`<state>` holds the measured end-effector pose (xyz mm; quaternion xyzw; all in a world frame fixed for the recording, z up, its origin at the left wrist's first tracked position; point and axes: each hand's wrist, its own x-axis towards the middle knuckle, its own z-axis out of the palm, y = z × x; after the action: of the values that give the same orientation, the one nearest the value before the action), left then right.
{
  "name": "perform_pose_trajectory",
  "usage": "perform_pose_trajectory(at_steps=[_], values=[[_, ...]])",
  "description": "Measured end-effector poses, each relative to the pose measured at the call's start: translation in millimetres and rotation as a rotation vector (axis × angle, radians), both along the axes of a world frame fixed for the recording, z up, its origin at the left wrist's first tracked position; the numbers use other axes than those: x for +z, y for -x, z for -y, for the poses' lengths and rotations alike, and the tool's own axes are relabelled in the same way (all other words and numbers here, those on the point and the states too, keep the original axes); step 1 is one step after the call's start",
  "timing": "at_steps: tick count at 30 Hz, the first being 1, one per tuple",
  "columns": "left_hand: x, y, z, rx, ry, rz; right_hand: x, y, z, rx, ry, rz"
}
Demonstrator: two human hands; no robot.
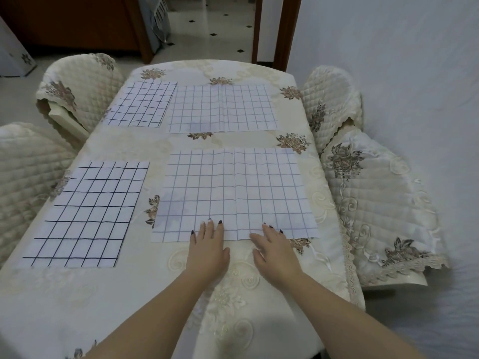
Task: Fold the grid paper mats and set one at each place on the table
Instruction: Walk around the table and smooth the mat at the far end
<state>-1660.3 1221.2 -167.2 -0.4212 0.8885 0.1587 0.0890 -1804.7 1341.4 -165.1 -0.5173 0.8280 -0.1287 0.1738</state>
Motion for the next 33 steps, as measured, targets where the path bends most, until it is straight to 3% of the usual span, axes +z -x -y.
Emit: perform_pose_trajectory(at_steps=[6,11,17,19,24,33], values=[[-8.3,-4.3,-1.8,-0.03,0.007,0.005,-7.4,20.2,7.0,-0.065,-0.054,-0.135],[-11.5,-0.8,10.6,-0.111,0.169,0.002,-18.5,21.8,27.2,0.026,-0.087,-0.346],[-14.9,7.2,18.2,-0.195,0.232,0.253,-29.4,18.2,37.1,0.11,-0.183,-0.556],[-17.3,10.4,19.8,-0.226,0.297,0.254,-29.1,19.6,38.2,0.135,-0.204,-0.597],[2.0,16.1,19.3,-0.278,0.33,0.355,-19.3,23.4,41.0,0.177,-0.159,-0.57],[9.9,18.2,1.2,-0.253,0.274,0.241,-8.6,22.4,15.2,0.041,-0.097,-0.443]])
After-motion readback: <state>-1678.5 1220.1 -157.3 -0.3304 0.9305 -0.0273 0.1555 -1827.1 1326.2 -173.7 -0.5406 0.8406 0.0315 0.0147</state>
